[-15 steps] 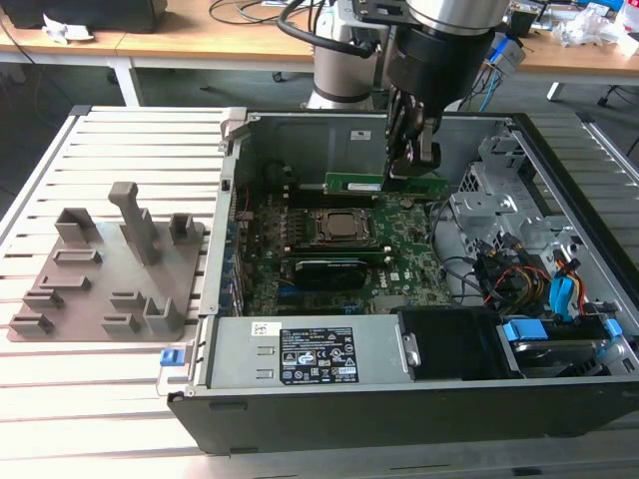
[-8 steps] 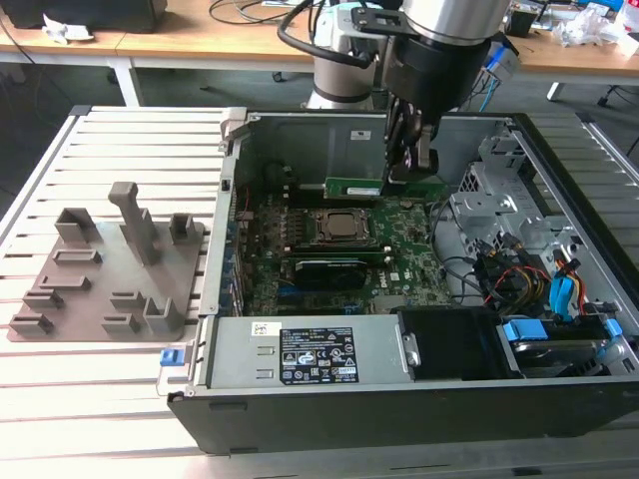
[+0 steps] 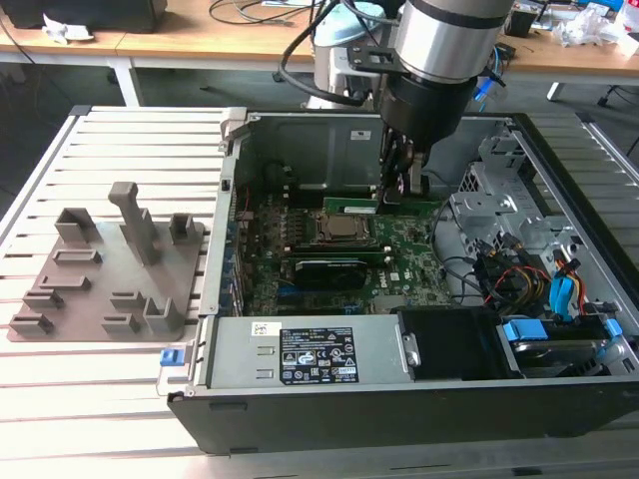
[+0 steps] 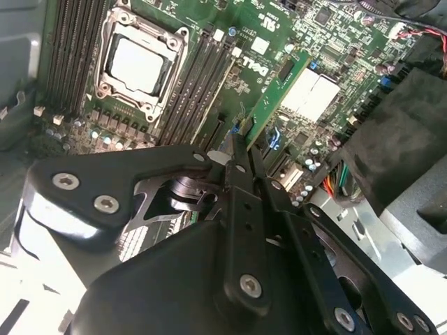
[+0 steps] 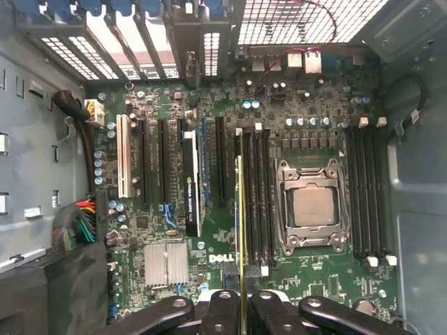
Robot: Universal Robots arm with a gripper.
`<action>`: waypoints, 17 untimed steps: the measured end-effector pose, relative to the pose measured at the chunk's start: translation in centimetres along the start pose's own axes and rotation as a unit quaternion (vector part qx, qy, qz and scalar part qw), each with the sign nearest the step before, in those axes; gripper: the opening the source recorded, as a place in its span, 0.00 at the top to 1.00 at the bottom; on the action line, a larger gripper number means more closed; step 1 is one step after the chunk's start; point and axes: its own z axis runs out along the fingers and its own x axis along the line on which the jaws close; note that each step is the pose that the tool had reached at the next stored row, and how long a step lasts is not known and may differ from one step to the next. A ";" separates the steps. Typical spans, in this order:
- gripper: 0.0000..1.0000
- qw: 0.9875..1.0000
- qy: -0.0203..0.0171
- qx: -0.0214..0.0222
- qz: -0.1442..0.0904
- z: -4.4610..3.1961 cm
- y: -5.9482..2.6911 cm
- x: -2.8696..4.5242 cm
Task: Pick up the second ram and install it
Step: 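Insert the second ram into the second slot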
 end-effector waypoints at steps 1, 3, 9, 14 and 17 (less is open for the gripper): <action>0.86 1.000 0.000 0.000 0.000 0.18 -0.01 0.00; 0.86 1.000 0.000 0.000 0.000 0.53 -0.03 -0.01; 0.86 1.000 0.000 0.000 0.000 0.98 0.05 -1.88; 0.86 1.000 0.000 0.000 0.000 1.53 0.03 -2.26; 0.86 1.000 0.000 0.000 0.000 2.00 0.00 -2.24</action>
